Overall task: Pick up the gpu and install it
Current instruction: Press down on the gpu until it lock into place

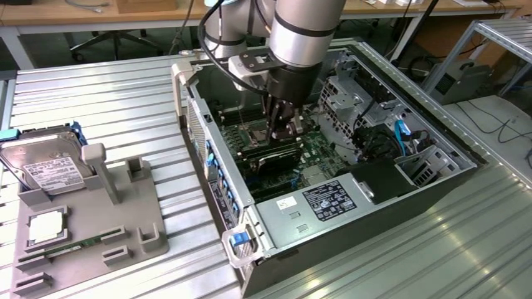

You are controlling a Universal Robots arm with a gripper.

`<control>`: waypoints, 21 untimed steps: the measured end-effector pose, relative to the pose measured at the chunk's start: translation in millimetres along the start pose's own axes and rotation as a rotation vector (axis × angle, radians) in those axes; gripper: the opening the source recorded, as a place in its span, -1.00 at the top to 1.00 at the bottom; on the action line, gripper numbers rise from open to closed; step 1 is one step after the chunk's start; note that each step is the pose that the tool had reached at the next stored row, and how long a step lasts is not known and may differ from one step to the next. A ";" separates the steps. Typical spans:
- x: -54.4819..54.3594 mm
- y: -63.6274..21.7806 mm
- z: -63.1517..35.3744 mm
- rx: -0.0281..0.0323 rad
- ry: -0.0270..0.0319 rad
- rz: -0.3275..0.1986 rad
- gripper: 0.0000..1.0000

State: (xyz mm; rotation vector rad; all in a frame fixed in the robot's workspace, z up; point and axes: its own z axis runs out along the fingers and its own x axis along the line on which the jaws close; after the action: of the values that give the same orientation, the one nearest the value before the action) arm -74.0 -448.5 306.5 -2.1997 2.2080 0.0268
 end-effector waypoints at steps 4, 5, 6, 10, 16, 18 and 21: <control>-3.0 2.0 8.9 0.0000 0.0000 0.000 0.79; -3.1 1.9 11.5 0.0001 0.0000 0.000 0.79; -3.0 2.0 12.6 0.0000 0.0001 0.000 0.79; -0.8 2.1 13.3 0.0000 0.0001 0.000 0.79; -0.3 2.1 20.6 0.0001 0.0001 0.000 0.79; -0.2 2.1 21.6 0.0000 0.0002 0.000 0.79; 2.4 2.1 21.6 0.0001 -0.0001 0.000 0.79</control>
State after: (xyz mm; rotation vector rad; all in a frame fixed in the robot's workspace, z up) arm -76.0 -450.2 284.9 -2.1996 2.2079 0.0268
